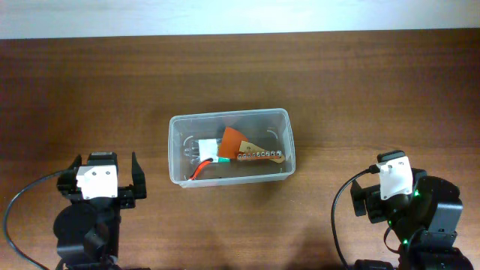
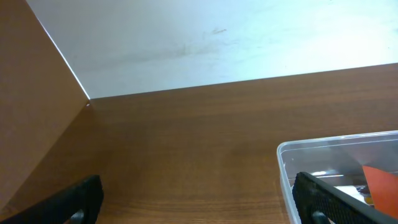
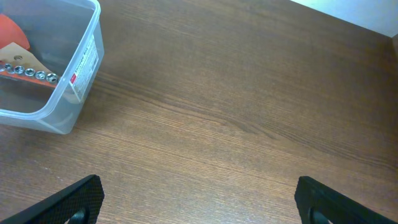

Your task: Pack container

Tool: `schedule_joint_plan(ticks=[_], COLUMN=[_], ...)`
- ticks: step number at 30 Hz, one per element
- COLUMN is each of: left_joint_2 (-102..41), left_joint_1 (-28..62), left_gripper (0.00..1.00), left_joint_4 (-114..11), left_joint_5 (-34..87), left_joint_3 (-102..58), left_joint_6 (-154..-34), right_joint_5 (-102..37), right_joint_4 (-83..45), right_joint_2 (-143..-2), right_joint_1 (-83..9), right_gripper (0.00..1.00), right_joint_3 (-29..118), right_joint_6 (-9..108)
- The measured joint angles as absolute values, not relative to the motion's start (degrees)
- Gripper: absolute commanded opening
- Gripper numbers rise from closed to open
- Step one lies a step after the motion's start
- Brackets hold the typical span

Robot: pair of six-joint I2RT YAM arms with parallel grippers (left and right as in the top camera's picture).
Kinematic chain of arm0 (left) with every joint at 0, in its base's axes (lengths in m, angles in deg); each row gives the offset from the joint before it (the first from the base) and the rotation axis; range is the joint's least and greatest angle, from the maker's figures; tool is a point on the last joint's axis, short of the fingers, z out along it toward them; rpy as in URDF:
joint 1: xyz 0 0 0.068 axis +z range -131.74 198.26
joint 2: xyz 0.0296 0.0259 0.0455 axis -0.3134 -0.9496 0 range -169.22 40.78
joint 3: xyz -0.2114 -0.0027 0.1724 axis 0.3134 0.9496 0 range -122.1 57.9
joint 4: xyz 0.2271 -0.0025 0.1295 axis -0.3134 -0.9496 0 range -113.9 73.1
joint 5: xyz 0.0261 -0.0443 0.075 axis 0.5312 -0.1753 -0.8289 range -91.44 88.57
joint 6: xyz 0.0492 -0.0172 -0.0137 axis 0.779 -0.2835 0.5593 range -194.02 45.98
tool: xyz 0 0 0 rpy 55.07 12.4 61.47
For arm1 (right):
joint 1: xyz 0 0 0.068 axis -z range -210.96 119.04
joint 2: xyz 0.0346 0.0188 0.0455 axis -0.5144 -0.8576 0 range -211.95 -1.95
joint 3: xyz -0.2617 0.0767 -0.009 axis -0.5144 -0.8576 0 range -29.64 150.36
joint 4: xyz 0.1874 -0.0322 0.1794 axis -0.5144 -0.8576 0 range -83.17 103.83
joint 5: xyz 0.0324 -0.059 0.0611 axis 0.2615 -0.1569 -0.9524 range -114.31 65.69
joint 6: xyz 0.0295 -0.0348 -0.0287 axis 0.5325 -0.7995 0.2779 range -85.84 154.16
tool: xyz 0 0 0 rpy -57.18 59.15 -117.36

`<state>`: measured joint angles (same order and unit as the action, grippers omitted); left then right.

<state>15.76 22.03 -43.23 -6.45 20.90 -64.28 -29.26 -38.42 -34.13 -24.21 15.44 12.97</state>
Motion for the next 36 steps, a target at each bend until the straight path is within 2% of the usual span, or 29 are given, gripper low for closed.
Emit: schedule_joint_plan(ticks=[14,25,28,33,36], left_joint_2=[15.78,15.78,15.83,15.83,15.85], left_joint_1=[22.03,22.03,22.03,22.03,22.03], left_gripper=[0.99,0.99,0.99,0.99,0.99], left_joint_4=[-43.23,-43.23,-43.20,-43.25,-43.27], left_joint_5=[-6.43,-6.43,-6.43,-6.45,-6.45], left_joint_3=[20.92,20.95,20.95,20.97,20.99], left_joint_6=[-64.28,-64.28,-64.28,-64.28,-64.28], right_joint_5=[-29.46,-33.96,-34.29,-34.05,-33.46], right_joint_4=[-38.92,-43.01,-36.98,-13.06,-2.90], right_joint_2=[-30.48,-3.49,-2.29,-2.59,-2.70], right_joint_1=[-24.23,-27.67,-28.34,-30.29,-30.90], right_gripper=[0.99,0.99,0.99,0.98,0.99], right_joint_3=[15.16,14.15,11.46,-1.67,-8.73], right_joint_6=[13.65,24.88,25.86,26.72,26.74])
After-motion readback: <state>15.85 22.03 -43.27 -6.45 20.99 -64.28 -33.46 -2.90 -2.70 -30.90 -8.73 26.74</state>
